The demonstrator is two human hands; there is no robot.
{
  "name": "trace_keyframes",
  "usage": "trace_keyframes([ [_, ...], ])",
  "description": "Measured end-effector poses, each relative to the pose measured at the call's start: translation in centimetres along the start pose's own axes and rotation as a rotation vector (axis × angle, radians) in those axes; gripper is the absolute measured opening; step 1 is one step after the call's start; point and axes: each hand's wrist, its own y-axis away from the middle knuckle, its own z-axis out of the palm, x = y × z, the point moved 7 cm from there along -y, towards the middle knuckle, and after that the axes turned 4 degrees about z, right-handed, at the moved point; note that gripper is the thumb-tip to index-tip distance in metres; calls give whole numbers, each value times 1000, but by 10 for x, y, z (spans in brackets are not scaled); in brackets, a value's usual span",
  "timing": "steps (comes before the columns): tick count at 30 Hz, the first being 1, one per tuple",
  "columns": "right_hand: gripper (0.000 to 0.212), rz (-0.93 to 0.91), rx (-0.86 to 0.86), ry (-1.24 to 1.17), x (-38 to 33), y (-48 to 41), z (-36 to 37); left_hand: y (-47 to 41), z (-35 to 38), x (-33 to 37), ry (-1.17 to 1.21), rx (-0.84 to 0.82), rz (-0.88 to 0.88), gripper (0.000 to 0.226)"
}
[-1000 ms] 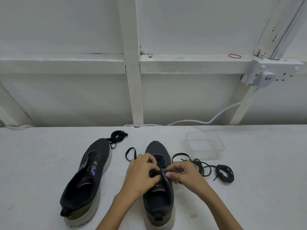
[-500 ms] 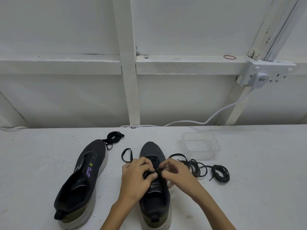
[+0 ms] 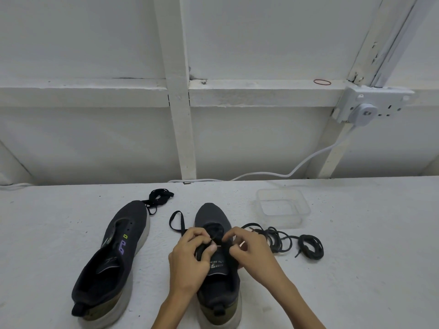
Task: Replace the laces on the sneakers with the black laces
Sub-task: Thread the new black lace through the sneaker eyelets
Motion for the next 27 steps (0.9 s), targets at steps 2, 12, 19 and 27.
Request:
trace_keyframes([
  [2,31,-12,18,47,-2,0,0,-2,-4,-1,21,-8,-13,20],
  [12,16,-71,41,331,-19,-6,14,3,-9,-8,337,-54,-99,31],
  [19,22,14,140,-229,-8,-6,9,13,-4,-6,258,-75,-43,41],
  [27,21,-61,261,-116,-11,-5,5,10,-11,6,335,-43,-23,56],
])
